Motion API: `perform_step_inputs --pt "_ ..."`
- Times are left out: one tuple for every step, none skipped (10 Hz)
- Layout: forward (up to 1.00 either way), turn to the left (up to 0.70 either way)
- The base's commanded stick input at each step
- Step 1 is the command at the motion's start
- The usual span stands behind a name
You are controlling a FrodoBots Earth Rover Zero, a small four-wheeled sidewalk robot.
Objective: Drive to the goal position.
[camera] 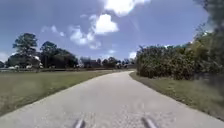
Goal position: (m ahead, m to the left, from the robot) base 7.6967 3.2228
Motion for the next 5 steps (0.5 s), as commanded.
perform_step_inputs --pt "0.5 0.0" --pt "0.5 0.0" --pt "0.5 0.0" --pt "0.5 0.0" --pt "0.5 0.0"
